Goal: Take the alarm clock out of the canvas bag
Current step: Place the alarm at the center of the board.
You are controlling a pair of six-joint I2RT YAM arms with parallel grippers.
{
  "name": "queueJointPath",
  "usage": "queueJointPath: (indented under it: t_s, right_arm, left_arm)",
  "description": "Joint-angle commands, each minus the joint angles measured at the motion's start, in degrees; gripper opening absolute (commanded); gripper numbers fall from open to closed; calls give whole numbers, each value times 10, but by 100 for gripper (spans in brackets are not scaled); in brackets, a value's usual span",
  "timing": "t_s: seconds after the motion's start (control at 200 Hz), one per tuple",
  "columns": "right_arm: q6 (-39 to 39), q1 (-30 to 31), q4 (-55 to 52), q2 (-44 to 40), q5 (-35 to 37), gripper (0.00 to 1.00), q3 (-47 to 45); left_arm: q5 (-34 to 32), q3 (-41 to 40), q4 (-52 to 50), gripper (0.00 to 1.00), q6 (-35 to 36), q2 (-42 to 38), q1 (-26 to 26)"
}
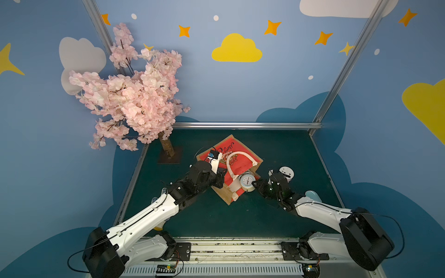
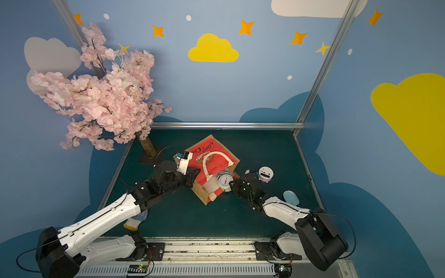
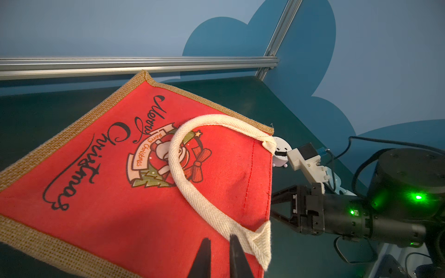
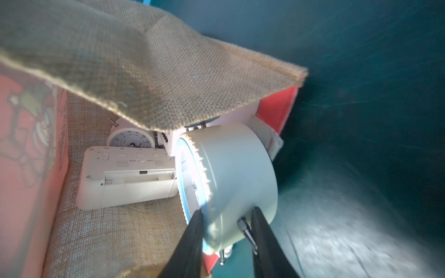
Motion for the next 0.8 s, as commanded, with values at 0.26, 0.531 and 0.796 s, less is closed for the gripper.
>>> queueJointPath:
  t_s: [0.26,0.531,0.796]
  right_arm:
    - [-41,-66,-121,-158,-32,18,-34]
    - [-65,-156,-211,-269,-85,18,-46]
    - [-73,-244,-224,-300,-131,18,-52]
  left_arm:
    - [4,12,10,16,0,1,-1]
    - [2,11,11,17,1,1,-1]
    - [1,13,4,17,8,3,-3]
